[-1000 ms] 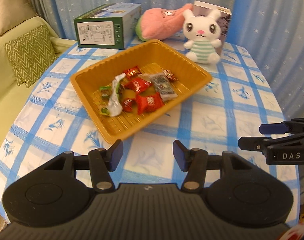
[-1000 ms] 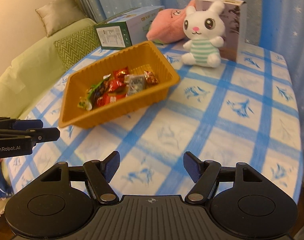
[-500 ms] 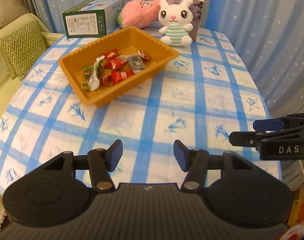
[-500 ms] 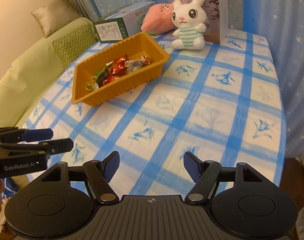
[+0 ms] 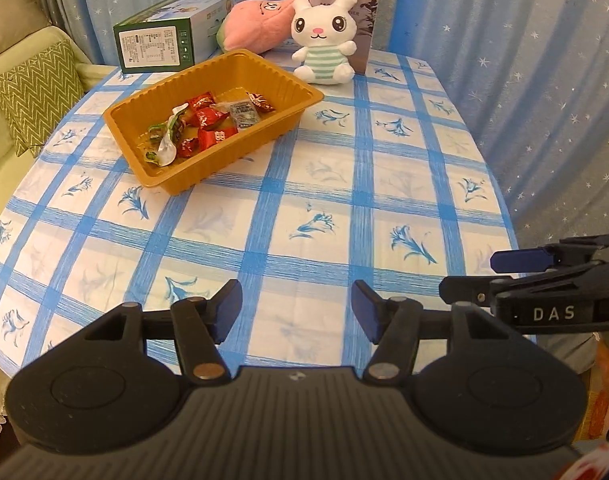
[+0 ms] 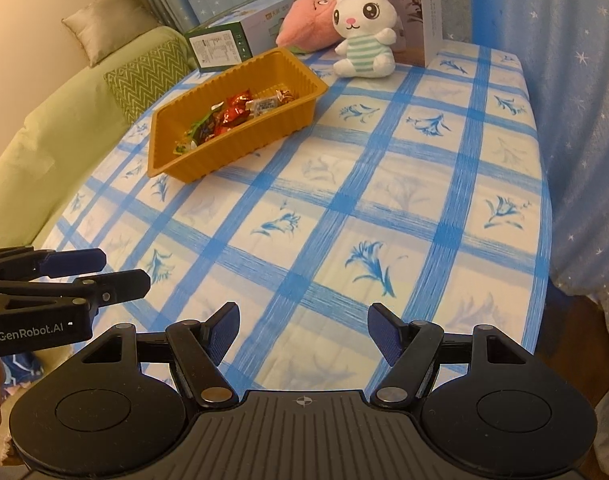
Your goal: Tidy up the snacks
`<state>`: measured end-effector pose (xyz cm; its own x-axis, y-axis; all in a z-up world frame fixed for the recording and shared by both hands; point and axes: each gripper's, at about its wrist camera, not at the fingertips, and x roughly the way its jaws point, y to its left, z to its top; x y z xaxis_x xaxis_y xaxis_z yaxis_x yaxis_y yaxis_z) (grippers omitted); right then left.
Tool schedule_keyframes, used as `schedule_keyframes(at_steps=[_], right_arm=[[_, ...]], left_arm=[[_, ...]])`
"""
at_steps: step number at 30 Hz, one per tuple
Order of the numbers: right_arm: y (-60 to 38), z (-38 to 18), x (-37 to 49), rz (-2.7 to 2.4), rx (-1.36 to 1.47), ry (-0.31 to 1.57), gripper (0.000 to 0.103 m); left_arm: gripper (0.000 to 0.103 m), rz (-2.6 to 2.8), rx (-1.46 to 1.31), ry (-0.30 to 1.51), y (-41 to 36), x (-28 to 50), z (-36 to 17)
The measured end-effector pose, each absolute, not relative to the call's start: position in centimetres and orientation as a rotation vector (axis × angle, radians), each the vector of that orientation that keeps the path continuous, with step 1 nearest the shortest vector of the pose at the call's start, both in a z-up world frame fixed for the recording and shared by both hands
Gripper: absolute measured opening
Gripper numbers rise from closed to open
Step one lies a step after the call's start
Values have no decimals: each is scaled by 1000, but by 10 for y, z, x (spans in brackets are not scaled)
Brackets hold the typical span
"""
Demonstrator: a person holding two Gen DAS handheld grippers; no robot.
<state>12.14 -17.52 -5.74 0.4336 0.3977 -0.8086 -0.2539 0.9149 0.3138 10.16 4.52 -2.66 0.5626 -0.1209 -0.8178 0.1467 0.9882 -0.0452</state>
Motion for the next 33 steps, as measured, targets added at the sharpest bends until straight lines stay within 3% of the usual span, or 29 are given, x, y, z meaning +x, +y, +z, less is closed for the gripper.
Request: schedule_keyframes(at_steps=[33], right_arm=[[-166,-50,120,426,156,1013,71]], left_arm=[[58,-148,18,942,51,92,-20]])
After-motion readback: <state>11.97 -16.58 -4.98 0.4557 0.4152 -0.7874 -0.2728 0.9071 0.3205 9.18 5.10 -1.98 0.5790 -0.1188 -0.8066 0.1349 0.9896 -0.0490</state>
